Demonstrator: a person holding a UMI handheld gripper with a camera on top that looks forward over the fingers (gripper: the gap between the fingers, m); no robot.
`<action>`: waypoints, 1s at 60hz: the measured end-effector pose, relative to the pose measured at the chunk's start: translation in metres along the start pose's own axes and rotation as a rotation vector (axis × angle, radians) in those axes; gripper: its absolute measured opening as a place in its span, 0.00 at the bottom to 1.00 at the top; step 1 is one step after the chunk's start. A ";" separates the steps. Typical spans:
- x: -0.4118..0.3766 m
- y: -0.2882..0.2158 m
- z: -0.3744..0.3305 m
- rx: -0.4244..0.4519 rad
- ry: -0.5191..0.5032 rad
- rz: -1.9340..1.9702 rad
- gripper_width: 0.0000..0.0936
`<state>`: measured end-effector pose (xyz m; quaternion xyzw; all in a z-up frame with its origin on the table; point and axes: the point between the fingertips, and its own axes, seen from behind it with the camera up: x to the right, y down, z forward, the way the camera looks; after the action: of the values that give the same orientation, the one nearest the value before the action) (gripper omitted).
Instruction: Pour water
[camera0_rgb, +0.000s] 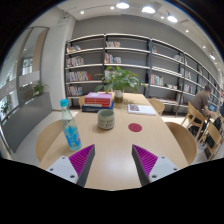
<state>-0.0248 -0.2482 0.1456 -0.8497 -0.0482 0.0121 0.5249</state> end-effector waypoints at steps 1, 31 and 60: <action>-0.009 0.003 0.001 -0.002 -0.012 -0.002 0.80; -0.175 -0.019 0.118 0.034 -0.164 -0.013 0.81; -0.185 -0.046 0.178 0.247 -0.141 0.025 0.44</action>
<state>-0.2245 -0.0865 0.1015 -0.7763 -0.0727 0.0840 0.6205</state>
